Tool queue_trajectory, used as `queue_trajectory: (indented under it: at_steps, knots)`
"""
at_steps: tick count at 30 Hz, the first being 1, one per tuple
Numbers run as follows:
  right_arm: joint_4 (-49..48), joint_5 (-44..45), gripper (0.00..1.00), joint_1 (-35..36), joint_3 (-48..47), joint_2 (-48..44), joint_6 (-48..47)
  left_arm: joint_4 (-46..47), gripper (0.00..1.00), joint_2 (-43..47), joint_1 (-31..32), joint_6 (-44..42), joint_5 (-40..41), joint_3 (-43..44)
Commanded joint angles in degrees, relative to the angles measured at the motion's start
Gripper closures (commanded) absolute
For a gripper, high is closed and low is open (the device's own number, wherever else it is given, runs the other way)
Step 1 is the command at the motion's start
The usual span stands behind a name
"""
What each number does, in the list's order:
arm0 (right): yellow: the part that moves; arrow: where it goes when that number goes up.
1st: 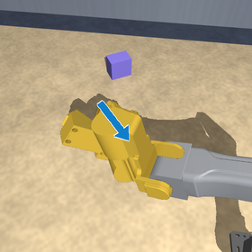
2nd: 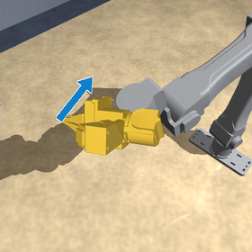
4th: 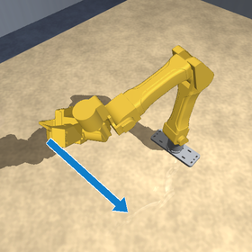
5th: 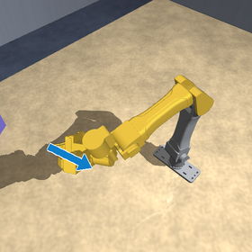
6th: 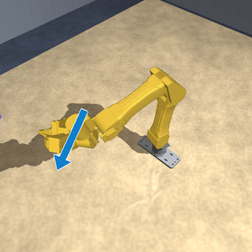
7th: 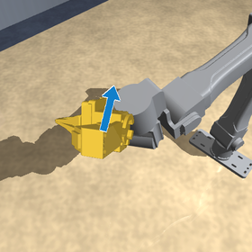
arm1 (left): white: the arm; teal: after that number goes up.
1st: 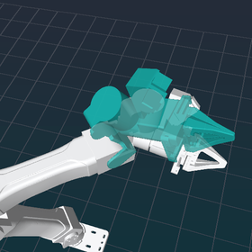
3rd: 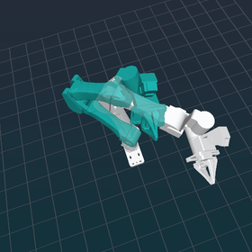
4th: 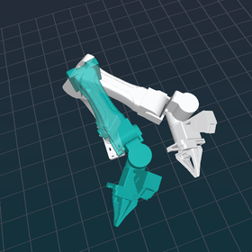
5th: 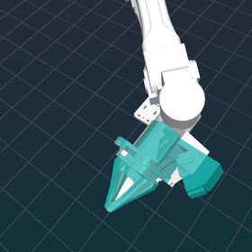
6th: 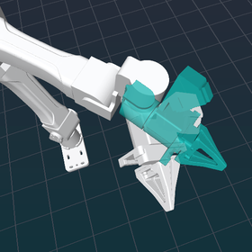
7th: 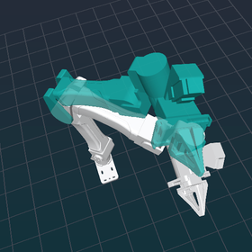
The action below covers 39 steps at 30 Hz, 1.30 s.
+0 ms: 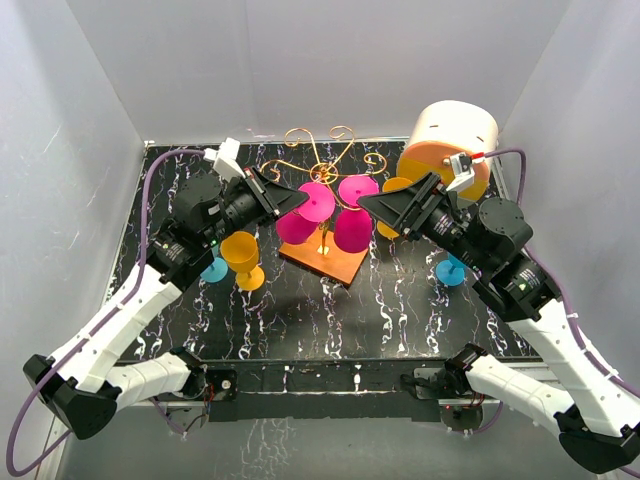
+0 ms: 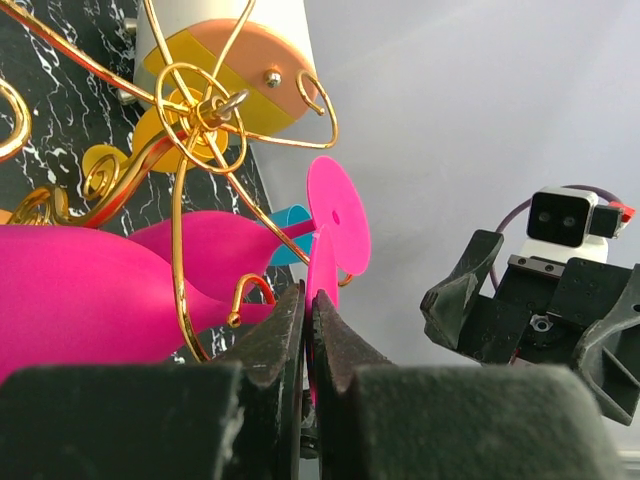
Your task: Place the wine glass upside down on the wine glass rack
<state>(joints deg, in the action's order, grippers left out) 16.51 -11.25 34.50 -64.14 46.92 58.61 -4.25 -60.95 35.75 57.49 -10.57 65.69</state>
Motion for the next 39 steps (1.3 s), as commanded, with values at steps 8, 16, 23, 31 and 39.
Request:
queue_trajectory:
  at_steps: [8, 16, 23, 31, 39]
  knots:
    - [-2.0, 1.4, 0.24, 0.3, 0.1, -0.9, -0.4, 0.4, 1.0, -1.3, -0.2, -2.9, 1.7, 3.8]
    - [-1.5, 2.5, 0.24, 0.3, 0.2, -1.6, -0.4, -1.6, 0.96, -2.2, -0.2, -7.2, 3.7, 5.8]
    - [-1.7, 2.9, 0.23, 0.3, 0.3, -2.0, -1.1, -3.1, 0.89, -2.5, -0.2, -7.8, 3.5, 6.0]
    - [-1.0, 3.4, 0.23, 0.3, -0.1, -2.1, -1.7, -4.5, 0.87, -2.6, -0.2, -8.2, 3.8, 5.7]
    - [-0.8, 3.9, 0.23, 0.3, 0.2, -2.4, -1.7, -3.6, 0.83, -4.3, -0.2, -9.9, 2.0, 7.5]
